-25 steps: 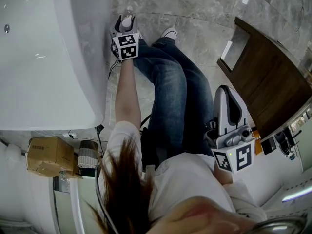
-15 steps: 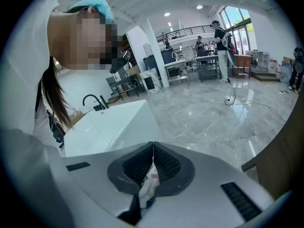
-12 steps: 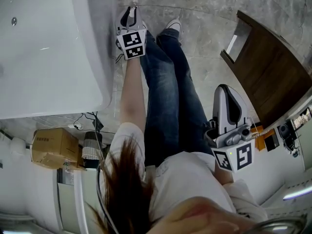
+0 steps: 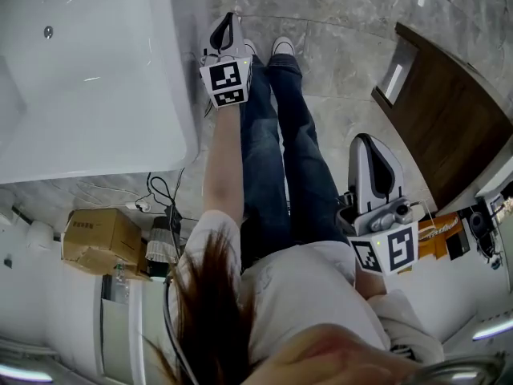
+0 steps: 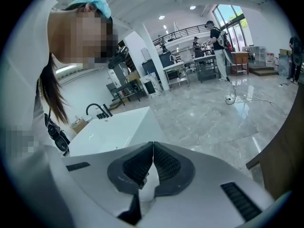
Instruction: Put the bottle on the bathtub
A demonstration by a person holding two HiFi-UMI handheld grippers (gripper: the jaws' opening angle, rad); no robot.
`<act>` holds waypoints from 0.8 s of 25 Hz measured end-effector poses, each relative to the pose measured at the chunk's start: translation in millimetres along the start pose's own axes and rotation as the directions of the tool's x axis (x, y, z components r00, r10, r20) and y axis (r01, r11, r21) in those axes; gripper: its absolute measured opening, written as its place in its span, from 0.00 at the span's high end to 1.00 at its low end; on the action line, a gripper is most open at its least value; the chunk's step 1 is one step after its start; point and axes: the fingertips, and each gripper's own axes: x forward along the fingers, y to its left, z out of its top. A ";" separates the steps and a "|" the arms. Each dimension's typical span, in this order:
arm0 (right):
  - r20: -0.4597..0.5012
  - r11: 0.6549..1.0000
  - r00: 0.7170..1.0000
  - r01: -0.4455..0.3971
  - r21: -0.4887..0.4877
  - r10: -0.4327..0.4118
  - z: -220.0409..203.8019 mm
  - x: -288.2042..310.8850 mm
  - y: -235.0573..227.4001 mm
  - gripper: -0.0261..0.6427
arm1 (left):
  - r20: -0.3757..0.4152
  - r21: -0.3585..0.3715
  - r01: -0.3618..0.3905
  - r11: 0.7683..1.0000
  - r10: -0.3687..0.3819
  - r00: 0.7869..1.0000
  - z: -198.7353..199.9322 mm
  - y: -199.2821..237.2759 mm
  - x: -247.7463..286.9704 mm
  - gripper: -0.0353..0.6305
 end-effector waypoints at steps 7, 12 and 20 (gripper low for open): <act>0.003 0.999 1.000 -0.019 -0.042 0.020 15.5 -12.8 1.9 0.94 | 0.063 0.014 -0.004 1.000 0.003 0.998 47.1 -8.5 -16.5 0.92; 0.025 0.999 0.999 -0.025 -0.045 0.026 27.4 -19.6 0.3 0.94 | 0.085 0.060 0.026 0.998 -0.031 0.996 76.8 -17.7 -34.5 0.93; 0.074 0.997 0.996 -0.051 -0.063 0.055 51.4 -30.4 11.4 0.94 | 0.107 0.177 0.128 0.976 -0.148 0.983 148.2 -40.4 -89.3 0.93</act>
